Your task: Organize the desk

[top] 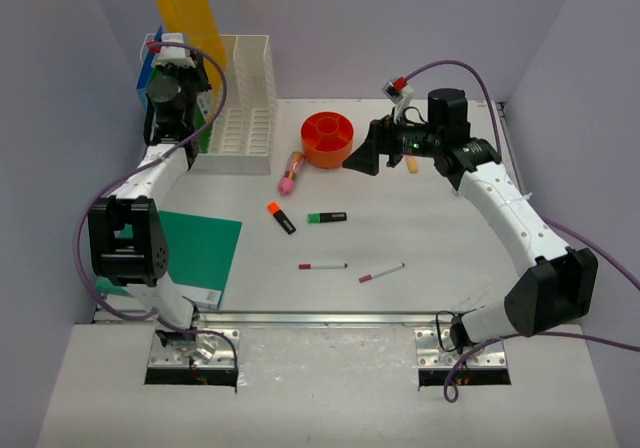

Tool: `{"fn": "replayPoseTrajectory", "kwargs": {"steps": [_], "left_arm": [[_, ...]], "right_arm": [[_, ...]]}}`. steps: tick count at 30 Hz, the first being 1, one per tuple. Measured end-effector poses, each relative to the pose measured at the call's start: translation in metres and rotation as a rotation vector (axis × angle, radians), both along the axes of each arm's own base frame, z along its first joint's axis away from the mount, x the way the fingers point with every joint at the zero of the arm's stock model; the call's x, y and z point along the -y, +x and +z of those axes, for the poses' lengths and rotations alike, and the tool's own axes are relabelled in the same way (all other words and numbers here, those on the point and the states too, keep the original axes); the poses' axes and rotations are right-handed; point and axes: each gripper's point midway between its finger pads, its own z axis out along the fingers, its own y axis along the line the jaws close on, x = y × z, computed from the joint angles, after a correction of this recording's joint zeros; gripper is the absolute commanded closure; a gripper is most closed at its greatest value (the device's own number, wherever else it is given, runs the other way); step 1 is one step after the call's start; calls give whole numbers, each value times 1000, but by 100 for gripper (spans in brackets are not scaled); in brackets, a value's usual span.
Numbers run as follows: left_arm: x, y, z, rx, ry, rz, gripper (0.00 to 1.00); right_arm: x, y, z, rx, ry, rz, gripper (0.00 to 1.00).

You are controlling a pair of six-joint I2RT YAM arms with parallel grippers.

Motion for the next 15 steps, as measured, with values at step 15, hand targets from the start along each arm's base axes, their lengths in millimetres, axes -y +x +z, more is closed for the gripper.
{"fn": "replayPoseTrajectory", "kwargs": {"steps": [15], "left_arm": [[-6,16,-75,-22,-28,55,100]], "right_arm": [[-1,4,-30,-79,-16,5,1]]}}
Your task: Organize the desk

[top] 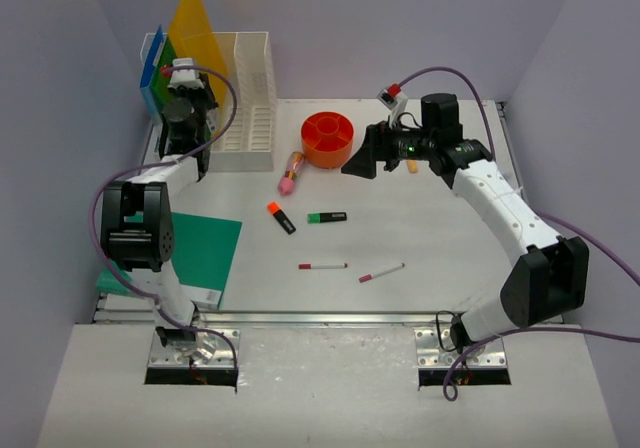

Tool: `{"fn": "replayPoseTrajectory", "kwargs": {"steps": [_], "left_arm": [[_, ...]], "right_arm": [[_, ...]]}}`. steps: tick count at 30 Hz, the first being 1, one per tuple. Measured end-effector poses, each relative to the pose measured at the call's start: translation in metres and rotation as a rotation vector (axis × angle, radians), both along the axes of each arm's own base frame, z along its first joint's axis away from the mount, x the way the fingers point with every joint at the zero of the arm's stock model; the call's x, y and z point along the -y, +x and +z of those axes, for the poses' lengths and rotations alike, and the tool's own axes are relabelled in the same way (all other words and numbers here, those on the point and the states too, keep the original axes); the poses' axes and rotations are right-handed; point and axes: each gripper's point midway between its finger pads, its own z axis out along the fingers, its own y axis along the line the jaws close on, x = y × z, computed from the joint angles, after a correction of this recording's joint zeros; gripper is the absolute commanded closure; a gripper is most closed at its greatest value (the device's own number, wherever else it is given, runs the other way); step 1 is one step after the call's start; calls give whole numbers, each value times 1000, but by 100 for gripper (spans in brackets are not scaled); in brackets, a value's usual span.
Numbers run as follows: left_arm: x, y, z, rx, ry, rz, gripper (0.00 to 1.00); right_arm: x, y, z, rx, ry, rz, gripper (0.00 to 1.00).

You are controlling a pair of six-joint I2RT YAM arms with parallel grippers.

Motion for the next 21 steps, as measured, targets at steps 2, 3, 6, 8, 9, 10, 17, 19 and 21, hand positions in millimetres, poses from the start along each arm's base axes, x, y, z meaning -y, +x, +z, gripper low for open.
{"fn": "replayPoseTrajectory", "kwargs": {"steps": [2,3,6,8,9,10,17,19,21], "left_arm": [[-1,3,-14,-16,-3,9,100],[0,4,-18,-20,-5,14,100],[3,7,-29,-26,-15,39,100],[6,8,-34,-23,-25,68,100],[6,8,-35,-21,-31,88,100],[8,8,-37,-17,-40,109,100],[21,6,-46,42,-60,127,100],[18,6,-46,55,-65,138,100],[16,6,-52,48,-78,154,100]], "right_arm": [[0,0,-5,-14,-4,-1,1],[0,0,-7,-18,-5,0,1],[0,-1,-10,-27,-7,0,1],[0,-1,-12,-33,-7,2,1],[0,-1,-14,-36,-7,2,1],[0,-2,-15,-40,-7,4,1],[0,-9,-28,-82,-9,11,1],[0,-10,-30,-89,-8,16,1],[0,-12,-32,-95,-8,18,1]]}}
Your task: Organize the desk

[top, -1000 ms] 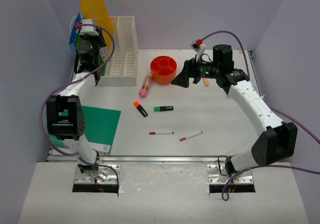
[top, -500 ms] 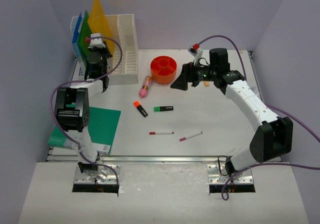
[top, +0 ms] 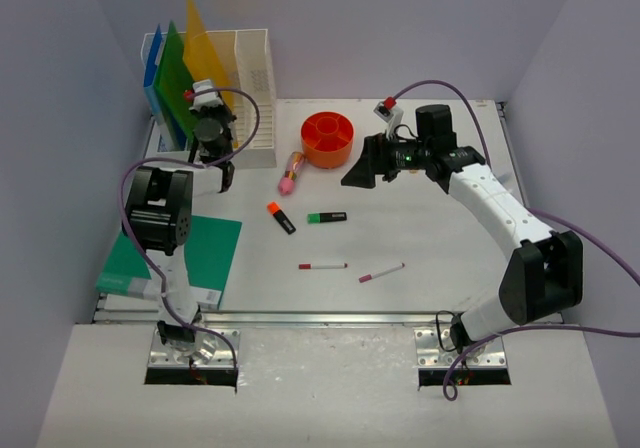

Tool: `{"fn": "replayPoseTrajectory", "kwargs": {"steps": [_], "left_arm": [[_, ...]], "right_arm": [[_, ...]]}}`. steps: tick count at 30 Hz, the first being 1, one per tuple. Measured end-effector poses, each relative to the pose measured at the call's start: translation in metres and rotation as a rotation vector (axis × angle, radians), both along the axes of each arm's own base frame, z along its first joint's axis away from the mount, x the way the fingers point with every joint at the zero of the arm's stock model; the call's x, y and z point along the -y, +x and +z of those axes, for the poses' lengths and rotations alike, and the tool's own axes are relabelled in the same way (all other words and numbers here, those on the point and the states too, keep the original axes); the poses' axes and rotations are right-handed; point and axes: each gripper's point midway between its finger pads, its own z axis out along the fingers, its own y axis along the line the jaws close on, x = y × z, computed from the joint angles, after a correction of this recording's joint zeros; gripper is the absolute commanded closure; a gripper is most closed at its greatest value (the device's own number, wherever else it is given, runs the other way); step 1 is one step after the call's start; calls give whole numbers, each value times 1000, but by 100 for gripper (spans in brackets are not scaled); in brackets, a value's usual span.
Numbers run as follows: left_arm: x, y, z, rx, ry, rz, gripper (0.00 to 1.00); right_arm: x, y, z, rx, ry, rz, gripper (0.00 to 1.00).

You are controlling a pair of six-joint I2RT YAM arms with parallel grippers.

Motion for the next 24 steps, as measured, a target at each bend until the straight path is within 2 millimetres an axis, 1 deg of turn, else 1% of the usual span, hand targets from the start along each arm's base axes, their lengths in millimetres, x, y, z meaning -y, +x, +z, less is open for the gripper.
{"fn": "replayPoseTrajectory", "kwargs": {"steps": [5,11,12,13,14,18,21,24], "left_arm": [[-6,2,-23,-38,-29,38,100],[-3,4,-38,-77,-28,33,99],[-2,4,-40,-85,-26,31,94],[-2,5,-42,-95,-22,28,87],[-1,5,-44,-105,-19,26,81],[2,5,-59,-168,-7,11,56],[5,4,-70,-221,-1,-5,48],[6,1,-72,-256,-8,-16,44]], "right_arm": [[0,-2,-4,-14,2,3,1],[0,-4,-6,-24,2,3,1],[0,-4,-6,-24,2,3,1],[0,-4,-6,-24,2,4,1],[0,-4,-6,-24,2,4,1],[-1,-5,-6,-26,6,10,1],[-1,-7,-7,-32,10,15,1],[-1,-9,-10,-43,10,15,1]]}}
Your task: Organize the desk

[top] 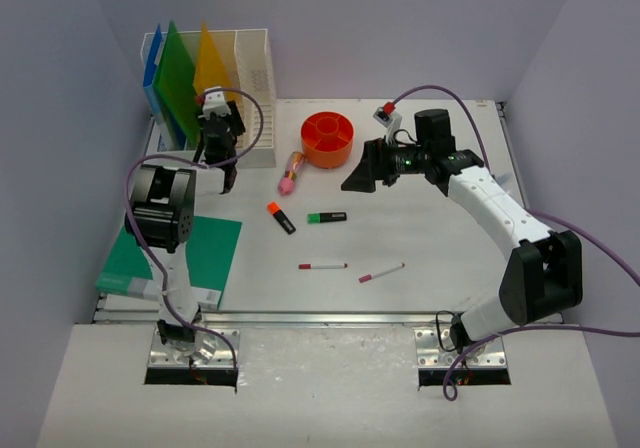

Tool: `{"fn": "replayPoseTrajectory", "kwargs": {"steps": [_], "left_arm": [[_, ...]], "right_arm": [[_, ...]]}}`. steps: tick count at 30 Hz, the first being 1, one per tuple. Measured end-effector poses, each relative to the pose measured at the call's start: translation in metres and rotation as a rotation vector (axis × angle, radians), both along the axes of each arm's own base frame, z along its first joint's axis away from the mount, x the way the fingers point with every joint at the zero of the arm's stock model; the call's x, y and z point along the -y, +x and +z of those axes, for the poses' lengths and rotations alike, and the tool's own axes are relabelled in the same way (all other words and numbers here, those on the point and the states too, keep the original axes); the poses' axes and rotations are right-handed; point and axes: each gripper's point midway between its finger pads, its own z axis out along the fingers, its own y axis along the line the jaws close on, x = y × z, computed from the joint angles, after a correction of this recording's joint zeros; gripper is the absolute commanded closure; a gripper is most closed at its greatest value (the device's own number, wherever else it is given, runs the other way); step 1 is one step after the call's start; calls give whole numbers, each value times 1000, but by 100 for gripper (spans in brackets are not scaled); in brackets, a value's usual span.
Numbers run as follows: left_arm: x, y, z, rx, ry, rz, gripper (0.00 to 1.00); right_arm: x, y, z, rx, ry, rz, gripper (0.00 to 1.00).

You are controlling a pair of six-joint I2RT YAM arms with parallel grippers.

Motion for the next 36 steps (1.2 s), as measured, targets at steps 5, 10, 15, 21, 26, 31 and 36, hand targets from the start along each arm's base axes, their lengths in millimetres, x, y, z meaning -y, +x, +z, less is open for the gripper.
{"fn": "replayPoseTrajectory", "kwargs": {"steps": [5,10,15,21,26,31,36], "left_arm": [[6,-18,48,0,-33,-39,40],[22,-66,154,90,15,-209,36],[13,-145,235,111,312,-484,46],[-76,-195,161,-282,475,-584,51],[-112,-248,30,-642,251,-660,54],[-130,-299,-40,-838,119,-553,52],[-154,-317,-62,-911,172,-373,46]], "right_arm": [[2,-7,-1,-8,2,-2,1],[4,-11,7,27,2,-1,1],[6,-17,3,35,-24,18,1],[-2,-28,-2,29,-46,59,1],[-23,-45,-9,30,-49,120,1],[-49,-69,-26,-31,-49,176,1],[-62,-70,-48,-126,-54,181,1]]}}
